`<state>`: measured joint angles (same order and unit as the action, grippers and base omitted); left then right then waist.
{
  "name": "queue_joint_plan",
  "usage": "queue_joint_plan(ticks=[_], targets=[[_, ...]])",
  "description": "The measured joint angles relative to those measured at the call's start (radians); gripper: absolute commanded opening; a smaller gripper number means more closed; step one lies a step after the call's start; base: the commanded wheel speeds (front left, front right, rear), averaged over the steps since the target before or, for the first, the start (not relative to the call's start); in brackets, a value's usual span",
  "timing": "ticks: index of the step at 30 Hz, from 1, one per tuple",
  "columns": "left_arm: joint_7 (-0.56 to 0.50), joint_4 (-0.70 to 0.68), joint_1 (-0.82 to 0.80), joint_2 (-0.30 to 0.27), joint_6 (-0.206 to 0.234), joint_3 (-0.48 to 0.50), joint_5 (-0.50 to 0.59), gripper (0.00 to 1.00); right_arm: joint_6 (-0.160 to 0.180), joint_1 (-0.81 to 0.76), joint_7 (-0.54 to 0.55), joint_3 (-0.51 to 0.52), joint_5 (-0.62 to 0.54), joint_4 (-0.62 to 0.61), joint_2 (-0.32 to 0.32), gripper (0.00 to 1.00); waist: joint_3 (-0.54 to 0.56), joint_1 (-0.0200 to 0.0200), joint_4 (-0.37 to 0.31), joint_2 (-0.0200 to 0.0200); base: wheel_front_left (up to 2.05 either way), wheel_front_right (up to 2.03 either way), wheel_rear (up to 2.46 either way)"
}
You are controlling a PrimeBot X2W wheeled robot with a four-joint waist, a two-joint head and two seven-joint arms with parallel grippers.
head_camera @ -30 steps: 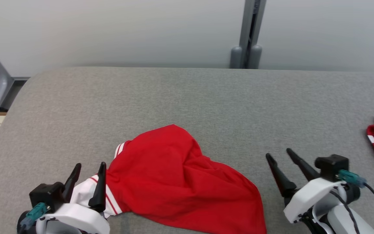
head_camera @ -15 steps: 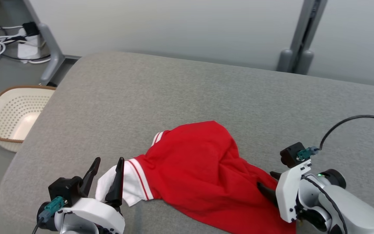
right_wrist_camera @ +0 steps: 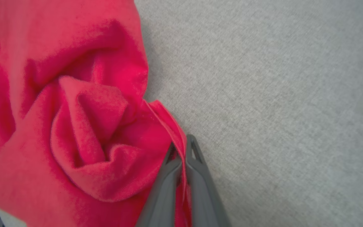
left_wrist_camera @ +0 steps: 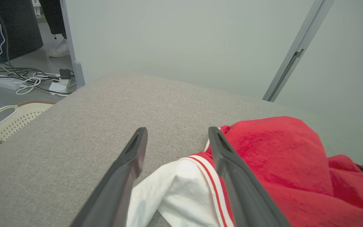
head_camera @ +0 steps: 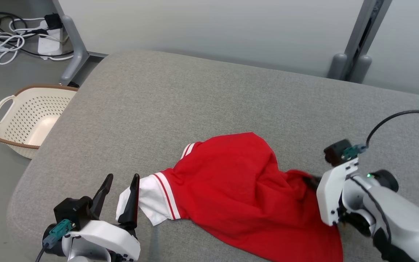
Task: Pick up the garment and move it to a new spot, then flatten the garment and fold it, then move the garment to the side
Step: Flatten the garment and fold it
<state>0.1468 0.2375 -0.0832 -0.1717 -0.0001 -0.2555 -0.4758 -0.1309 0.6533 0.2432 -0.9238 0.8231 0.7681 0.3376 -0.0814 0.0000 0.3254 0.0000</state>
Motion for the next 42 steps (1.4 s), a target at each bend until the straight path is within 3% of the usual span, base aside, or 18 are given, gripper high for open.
queue_joint_plan(ticks=[12, 22, 23, 24, 25, 32, 39, 42], targets=[[0.057, -0.037, -0.090, 0.015, -0.034, -0.035, 0.018, 1.00, 0.000, 0.259, -0.275, 0.121, -0.010, 0.206, 0.060, 0.00, -0.124, 0.0000, -0.042, 0.0001, 0.00, 0.00, 0.00], [0.084, -0.021, -0.157, 0.022, -0.052, -0.046, 0.035, 1.00, 0.000, 0.391, -0.337, 0.160, 0.022, 0.363, 0.086, 0.00, -0.232, 0.0000, -0.041, 0.0000, 0.00, 0.00, 0.00], [0.087, -0.016, -0.157, 0.022, -0.052, -0.045, 0.035, 1.00, 0.000, 0.395, -0.344, 0.160, 0.022, 0.377, 0.081, 0.13, -0.234, 0.0000, -0.041, 0.0000, 0.00, 0.00, 0.00], [0.087, -0.011, -0.158, 0.021, -0.053, -0.045, 0.035, 1.00, 0.000, 0.399, -0.349, 0.163, 0.028, 0.388, 0.073, 0.45, -0.233, 0.0000, -0.043, 0.0000, 0.00, 0.00, 0.00], [0.091, -0.006, -0.158, 0.020, -0.053, -0.044, 0.035, 1.00, 0.000, 0.402, -0.355, 0.165, 0.037, 0.395, 0.066, 1.00, -0.230, 0.0000, -0.046, 0.0000, 0.00, 0.00, 0.00], [0.098, 0.016, -0.159, 0.012, -0.054, -0.039, 0.034, 1.00, 0.000, 0.359, -0.425, 0.130, 0.056, 0.366, 0.023, 1.00, -0.186, 0.0000, -0.086, 0.0000, 0.00, 0.00, 0.00], [0.100, 0.016, -0.130, -0.010, -0.042, -0.023, 0.034, 1.00, 0.000, 0.271, -0.497, 0.107, 0.067, 0.252, -0.002, 1.00, -0.117, -0.0001, -0.154, 0.0000, 0.00, 0.00, 0.00], [0.101, 0.012, -0.106, -0.023, -0.030, -0.010, 0.031, 1.00, 0.000, 0.227, -0.500, 0.144, 0.055, 0.180, -0.003, 1.00, -0.085, 0.0000, -0.188, 0.0000, 0.00, 0.00, 0.00]])
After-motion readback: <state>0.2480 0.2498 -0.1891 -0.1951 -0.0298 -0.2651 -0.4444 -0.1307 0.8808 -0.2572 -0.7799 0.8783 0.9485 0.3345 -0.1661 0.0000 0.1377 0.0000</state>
